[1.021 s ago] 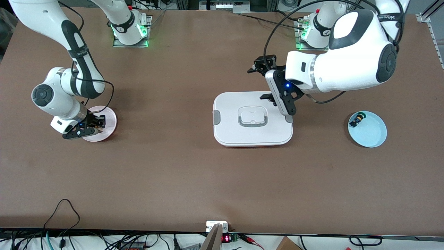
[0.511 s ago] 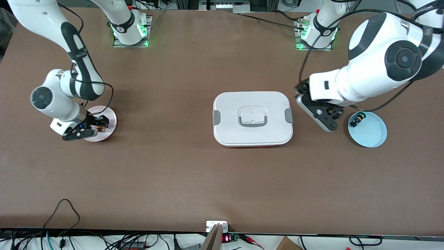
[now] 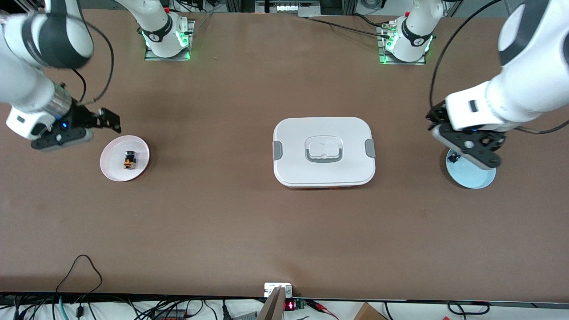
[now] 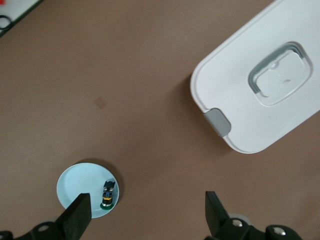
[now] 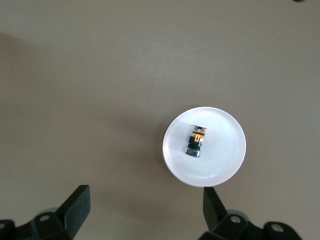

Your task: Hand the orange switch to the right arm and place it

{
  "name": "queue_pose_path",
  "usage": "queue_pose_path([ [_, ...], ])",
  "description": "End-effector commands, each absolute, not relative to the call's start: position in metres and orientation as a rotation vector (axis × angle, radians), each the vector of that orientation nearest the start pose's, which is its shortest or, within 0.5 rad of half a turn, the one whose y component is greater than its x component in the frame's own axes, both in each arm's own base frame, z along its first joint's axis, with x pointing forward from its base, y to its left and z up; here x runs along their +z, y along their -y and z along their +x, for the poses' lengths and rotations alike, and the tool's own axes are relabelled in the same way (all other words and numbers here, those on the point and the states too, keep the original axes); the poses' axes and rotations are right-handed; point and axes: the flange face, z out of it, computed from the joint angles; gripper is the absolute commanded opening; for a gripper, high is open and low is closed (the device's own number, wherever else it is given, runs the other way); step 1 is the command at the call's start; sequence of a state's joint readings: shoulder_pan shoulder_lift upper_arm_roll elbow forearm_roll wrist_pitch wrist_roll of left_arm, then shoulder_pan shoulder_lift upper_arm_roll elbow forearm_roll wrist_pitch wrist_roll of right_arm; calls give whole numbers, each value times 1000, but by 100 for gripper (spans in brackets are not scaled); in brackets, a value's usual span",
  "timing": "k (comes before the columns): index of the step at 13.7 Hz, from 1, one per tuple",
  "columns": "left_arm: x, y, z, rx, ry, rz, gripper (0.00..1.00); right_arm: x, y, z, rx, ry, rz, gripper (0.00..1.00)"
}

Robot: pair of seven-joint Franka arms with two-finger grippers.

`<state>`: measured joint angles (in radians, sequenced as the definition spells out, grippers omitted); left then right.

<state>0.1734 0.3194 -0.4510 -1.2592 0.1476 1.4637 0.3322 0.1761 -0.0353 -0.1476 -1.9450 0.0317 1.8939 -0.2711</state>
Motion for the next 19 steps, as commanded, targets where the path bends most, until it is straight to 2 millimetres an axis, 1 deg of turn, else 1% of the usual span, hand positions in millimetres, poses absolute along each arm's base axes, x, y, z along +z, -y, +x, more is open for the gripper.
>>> queue_pose_path([
  [1,610,76,607,113,-658,-3003,100,565,-27,550,61,468,-3095,100],
  [2,610,74,597,131,-577,-3007,100,586,-28,551,63,479,-3106,100],
  [3,614,71,583,131,-495,-3003,100,598,-29,549,61,481,-3106,100],
  [4,615,72,569,110,-458,-3005,100,604,-31,548,59,485,-3105,100],
  [5,616,65,557,89,-432,-3030,100,614,-31,549,34,487,-3104,100],
  [7,612,39,541,36,-347,-3125,100,621,-38,549,27,504,-3104,100],
  [8,612,31,536,12,-330,-3131,100,618,-39,550,37,507,-3105,100],
  [10,616,30,534,1,-334,-3117,100,617,-38,552,42,510,-3107,100],
  [12,617,28,537,-6,-329,-3115,100,623,-35,552,29,516,-3133,100],
  [14,610,20,541,13,-296,-3115,100,621,-33,553,27,499,-3133,100],
  [15,611,16,541,13,-284,-3115,100,621,-33,555,12,497,-3135,100],
  [17,611,11,541,22,-252,-3092,100,609,-36,560,53,505,-3134,100],
  [18,613,11,544,12,-228,-3093,100,606,-38,560,61,508,-3136,100],
  [19,613,9,552,10,-202,-3095,100,604,-37,563,67,502,-3133,100],
])
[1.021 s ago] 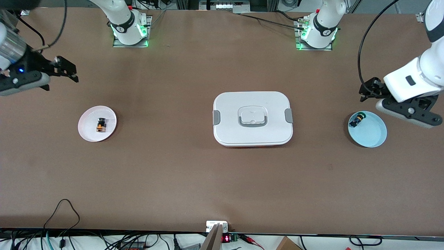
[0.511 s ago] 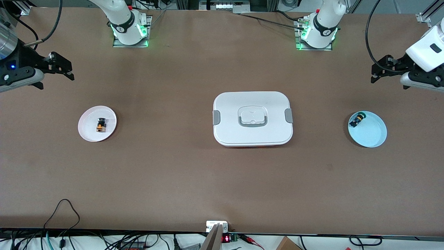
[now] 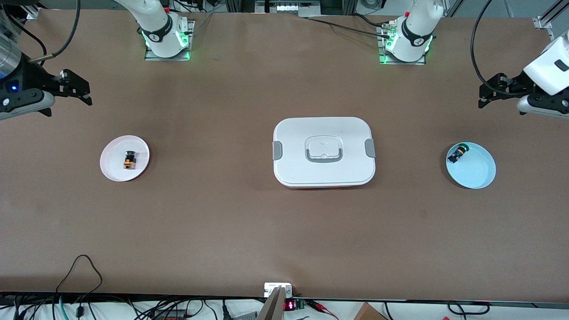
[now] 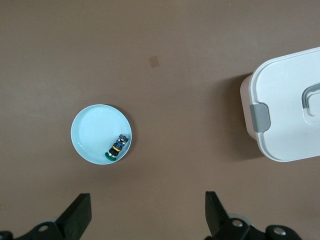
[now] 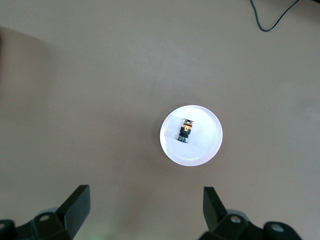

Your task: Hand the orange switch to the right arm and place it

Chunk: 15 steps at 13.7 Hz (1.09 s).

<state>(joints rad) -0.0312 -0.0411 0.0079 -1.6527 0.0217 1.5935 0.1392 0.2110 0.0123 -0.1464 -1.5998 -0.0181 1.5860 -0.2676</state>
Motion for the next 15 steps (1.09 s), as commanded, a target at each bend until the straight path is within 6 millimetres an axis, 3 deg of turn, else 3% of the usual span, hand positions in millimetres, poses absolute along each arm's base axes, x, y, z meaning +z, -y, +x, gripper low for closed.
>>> queue_pose_path([
  [1,613,7,558,9,-180,-3097,100,603,-38,563,64,499,-3129,100],
  [3,613,8,557,19,-177,-3099,100,603,-38,564,64,499,-3128,100],
  [6,618,26,560,16,-146,-3100,100,603,-37,564,63,504,-3138,100],
  [8,613,21,568,26,-136,-3107,100,602,-38,565,64,509,-3139,100],
  [15,610,15,566,57,-124,-3106,100,602,-38,565,61,507,-3140,100],
])
